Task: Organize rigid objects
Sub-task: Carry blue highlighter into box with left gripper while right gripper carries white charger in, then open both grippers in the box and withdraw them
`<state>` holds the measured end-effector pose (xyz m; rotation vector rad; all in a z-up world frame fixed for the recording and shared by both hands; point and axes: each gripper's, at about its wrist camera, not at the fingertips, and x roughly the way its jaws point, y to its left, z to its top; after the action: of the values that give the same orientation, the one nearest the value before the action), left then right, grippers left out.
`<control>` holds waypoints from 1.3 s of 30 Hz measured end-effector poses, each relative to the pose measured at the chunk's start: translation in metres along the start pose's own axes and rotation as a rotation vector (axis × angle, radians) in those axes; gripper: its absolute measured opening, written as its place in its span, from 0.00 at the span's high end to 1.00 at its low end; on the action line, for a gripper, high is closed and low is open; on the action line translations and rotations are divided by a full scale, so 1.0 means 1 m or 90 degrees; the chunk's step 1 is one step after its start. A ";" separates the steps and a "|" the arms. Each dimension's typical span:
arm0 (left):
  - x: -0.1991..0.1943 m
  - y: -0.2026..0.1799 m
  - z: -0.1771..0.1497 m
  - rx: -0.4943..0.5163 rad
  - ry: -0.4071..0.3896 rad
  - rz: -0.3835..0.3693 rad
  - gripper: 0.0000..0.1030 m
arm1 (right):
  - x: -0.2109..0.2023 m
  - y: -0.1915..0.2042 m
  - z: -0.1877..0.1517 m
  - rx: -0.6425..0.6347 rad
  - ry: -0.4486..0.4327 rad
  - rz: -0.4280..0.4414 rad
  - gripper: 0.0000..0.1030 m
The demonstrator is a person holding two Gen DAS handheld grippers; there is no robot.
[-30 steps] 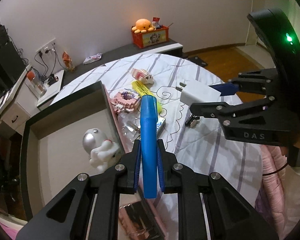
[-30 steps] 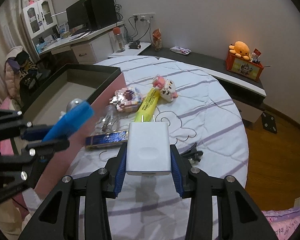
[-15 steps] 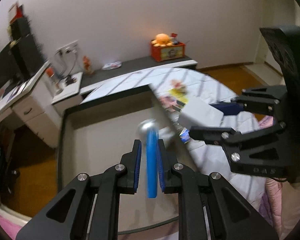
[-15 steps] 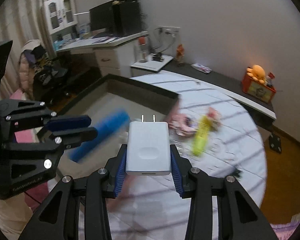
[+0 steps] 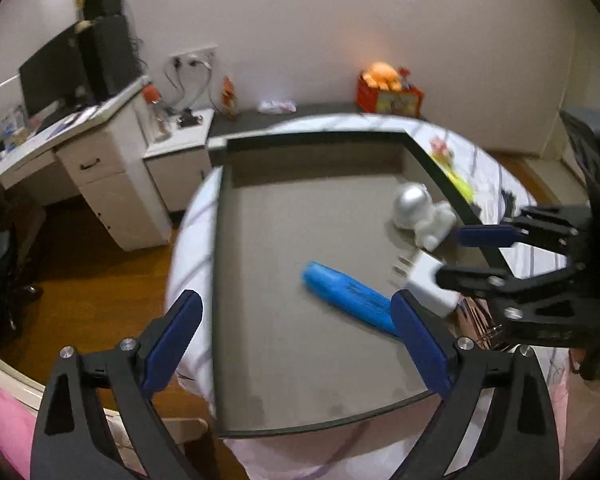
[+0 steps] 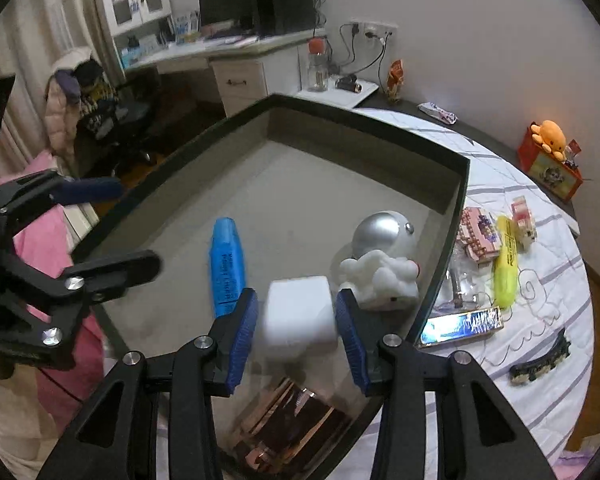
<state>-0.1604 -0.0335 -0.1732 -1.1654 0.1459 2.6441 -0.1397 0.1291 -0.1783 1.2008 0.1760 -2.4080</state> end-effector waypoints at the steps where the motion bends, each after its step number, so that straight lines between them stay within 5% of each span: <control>1: -0.003 0.009 -0.001 -0.015 -0.003 -0.007 0.06 | -0.005 0.000 -0.002 0.004 -0.009 -0.004 0.36; 10: 0.020 0.050 0.010 -0.065 0.038 0.033 0.04 | -0.072 -0.039 -0.029 0.101 -0.116 -0.038 0.23; 21: 0.084 0.047 0.038 -0.020 0.136 0.035 0.04 | -0.061 -0.146 -0.069 0.240 -0.073 -0.141 0.23; 31: 0.098 0.039 0.040 0.028 0.171 0.053 0.04 | -0.027 -0.156 -0.078 0.236 -0.045 -0.128 0.23; 35: 0.093 0.044 0.045 0.007 0.149 0.073 0.46 | -0.028 -0.166 -0.080 0.246 -0.053 -0.142 0.23; 37: 0.097 0.046 0.045 0.002 0.161 0.075 0.51 | -0.030 -0.171 -0.082 0.252 -0.053 -0.152 0.23; 39: 0.098 0.044 0.044 0.010 0.164 0.103 0.66 | -0.030 -0.175 -0.083 0.261 -0.056 -0.151 0.23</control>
<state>-0.2671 -0.0498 -0.2163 -1.5468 0.3181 2.6084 -0.1404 0.3206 -0.2196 1.3016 -0.2276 -2.7908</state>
